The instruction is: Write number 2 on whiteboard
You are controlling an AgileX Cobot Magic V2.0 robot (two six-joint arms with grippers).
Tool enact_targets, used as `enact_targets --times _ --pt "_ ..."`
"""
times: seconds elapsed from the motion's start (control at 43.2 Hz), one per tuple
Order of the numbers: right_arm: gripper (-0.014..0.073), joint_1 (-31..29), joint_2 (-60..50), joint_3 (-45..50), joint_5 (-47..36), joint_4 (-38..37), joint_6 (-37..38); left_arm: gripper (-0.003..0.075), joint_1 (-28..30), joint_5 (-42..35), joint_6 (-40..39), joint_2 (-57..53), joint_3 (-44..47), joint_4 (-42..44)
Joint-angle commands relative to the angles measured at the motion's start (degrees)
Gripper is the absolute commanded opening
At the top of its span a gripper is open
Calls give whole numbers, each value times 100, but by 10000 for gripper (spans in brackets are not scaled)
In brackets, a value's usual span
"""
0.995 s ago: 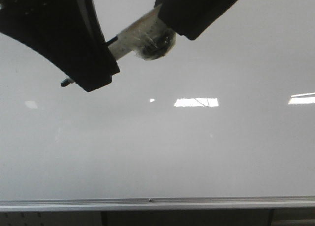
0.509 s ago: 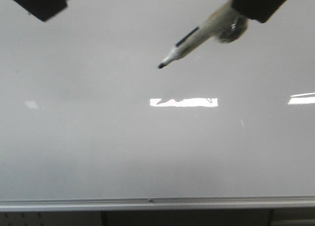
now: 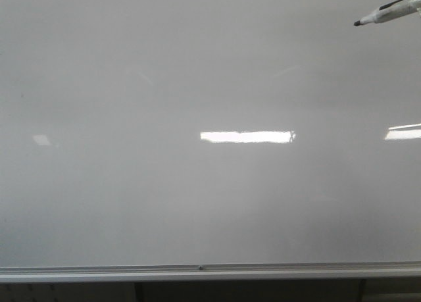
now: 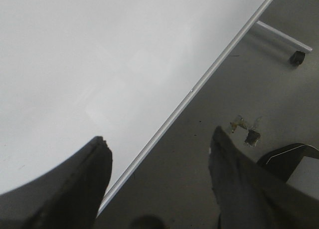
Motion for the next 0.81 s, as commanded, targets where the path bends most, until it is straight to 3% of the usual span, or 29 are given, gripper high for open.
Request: enact_targets --times 0.0,0.416,0.786 --pt "-1 18 -108 361 -1529 473 9 421 29 -383 -74 -28 -131 -135" --pt "-1 218 926 452 -3419 461 -182 421 29 -422 -74 -14 -131 -135" --pt "-1 359 1805 62 -3873 445 -182 421 29 -585 -74 -14 -131 -135"
